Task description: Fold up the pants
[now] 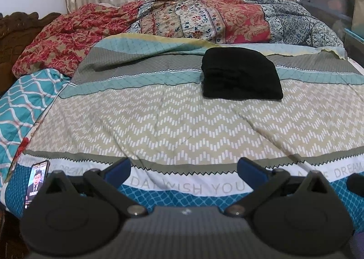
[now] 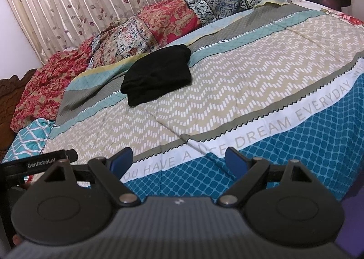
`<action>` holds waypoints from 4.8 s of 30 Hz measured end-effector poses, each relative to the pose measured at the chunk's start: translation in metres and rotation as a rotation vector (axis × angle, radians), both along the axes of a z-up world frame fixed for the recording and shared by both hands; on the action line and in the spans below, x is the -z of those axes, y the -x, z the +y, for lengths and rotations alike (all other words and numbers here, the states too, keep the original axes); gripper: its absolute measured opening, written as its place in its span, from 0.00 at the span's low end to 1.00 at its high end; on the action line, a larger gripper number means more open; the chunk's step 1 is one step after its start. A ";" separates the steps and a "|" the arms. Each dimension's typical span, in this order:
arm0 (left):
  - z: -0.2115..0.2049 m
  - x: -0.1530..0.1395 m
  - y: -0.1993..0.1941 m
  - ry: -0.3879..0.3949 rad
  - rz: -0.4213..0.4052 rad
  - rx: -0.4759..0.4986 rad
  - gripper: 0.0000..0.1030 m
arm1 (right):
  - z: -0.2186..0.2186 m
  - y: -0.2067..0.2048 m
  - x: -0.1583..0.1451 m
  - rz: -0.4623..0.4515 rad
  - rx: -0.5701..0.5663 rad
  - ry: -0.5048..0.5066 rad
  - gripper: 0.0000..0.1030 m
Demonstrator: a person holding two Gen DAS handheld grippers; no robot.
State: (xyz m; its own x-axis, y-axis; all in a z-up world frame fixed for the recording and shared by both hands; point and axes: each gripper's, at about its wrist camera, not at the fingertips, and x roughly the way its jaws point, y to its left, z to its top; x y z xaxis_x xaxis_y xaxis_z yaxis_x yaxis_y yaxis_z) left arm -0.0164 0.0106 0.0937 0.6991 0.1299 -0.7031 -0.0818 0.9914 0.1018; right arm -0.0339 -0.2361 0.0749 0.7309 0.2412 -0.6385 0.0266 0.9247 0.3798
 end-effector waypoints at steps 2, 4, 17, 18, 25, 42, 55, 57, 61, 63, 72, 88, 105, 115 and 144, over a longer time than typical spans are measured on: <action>0.001 -0.001 0.000 0.005 -0.002 -0.001 1.00 | 0.000 0.000 0.000 -0.001 -0.002 -0.001 0.87; 0.001 -0.001 0.000 0.007 -0.004 0.002 1.00 | 0.000 0.000 -0.001 -0.002 -0.001 -0.001 0.87; 0.000 0.005 -0.001 0.008 0.022 0.011 1.00 | 0.001 0.000 0.003 0.007 -0.001 0.004 0.87; 0.000 0.006 -0.001 0.008 0.024 0.011 1.00 | 0.002 -0.001 0.004 0.008 -0.002 0.004 0.87; -0.001 0.009 -0.002 0.000 0.038 0.018 1.00 | 0.004 -0.001 0.007 0.014 -0.005 0.007 0.87; -0.009 0.018 -0.010 0.002 0.073 0.041 1.00 | 0.002 -0.002 0.012 0.026 0.010 0.016 0.87; -0.005 0.025 -0.011 0.001 0.091 0.038 1.00 | 0.006 -0.002 0.016 0.032 0.011 0.028 0.87; -0.005 0.026 -0.011 0.002 0.095 0.039 1.00 | 0.006 -0.002 0.017 0.034 0.011 0.030 0.87; -0.006 0.029 -0.011 0.000 0.103 0.043 1.00 | 0.007 -0.003 0.019 0.040 0.012 0.031 0.87; -0.006 0.030 -0.011 0.000 0.105 0.044 1.00 | 0.007 -0.003 0.019 0.040 0.014 0.032 0.87; -0.008 0.033 -0.013 -0.006 0.119 0.048 1.00 | 0.006 -0.005 0.021 0.044 0.023 0.029 0.87; -0.008 0.037 -0.014 -0.011 0.143 0.051 1.00 | 0.013 -0.007 0.027 0.058 -0.002 0.043 0.87; -0.011 0.037 -0.015 -0.016 0.147 0.060 1.00 | 0.016 -0.006 0.028 0.068 -0.004 0.053 0.87; -0.009 0.038 -0.021 -0.004 0.177 0.049 1.00 | 0.014 -0.009 0.017 0.032 0.004 0.047 0.87; -0.003 0.043 -0.030 0.012 0.204 0.029 1.00 | 0.016 -0.021 0.009 0.003 0.007 0.071 0.87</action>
State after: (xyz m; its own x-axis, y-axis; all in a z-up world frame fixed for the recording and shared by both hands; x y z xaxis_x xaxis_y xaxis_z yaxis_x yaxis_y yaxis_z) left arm 0.0138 0.0072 0.0508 0.5451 0.1026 -0.8321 -0.0321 0.9943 0.1016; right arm -0.0125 -0.2204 0.0664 0.7302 0.1905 -0.6561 0.0342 0.9489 0.3136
